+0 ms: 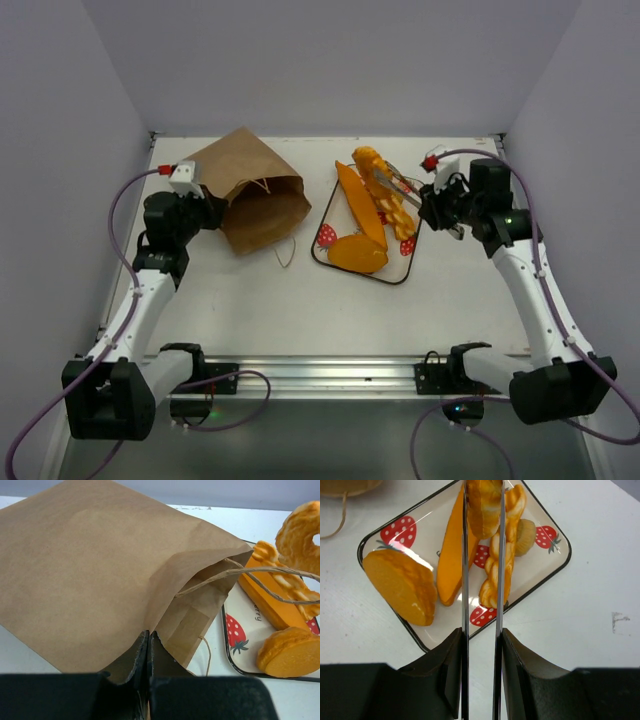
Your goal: Take the fake bread out of the paper bag
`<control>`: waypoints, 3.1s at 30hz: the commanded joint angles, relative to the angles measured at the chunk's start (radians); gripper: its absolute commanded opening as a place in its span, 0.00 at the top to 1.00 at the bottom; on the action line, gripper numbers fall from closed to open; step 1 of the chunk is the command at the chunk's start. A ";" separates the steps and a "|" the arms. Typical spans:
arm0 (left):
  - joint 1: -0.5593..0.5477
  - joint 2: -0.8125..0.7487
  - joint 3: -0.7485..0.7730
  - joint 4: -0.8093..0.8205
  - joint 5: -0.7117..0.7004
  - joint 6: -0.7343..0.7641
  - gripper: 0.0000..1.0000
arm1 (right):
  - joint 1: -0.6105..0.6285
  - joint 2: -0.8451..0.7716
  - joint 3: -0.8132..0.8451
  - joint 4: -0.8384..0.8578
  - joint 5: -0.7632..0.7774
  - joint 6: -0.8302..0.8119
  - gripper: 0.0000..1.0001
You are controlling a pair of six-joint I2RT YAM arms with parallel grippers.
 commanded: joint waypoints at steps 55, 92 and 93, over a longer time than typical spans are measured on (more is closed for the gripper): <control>0.011 -0.085 -0.102 0.075 -0.005 0.062 0.98 | -0.556 0.419 0.023 -0.127 -0.609 0.142 0.62; 0.011 -0.088 -0.100 0.072 -0.005 0.065 0.98 | -0.691 0.292 0.040 -0.165 -0.697 0.086 0.53; 0.011 -0.086 -0.098 0.072 -0.005 0.065 0.98 | -0.691 0.285 0.042 -0.173 -0.697 0.080 0.53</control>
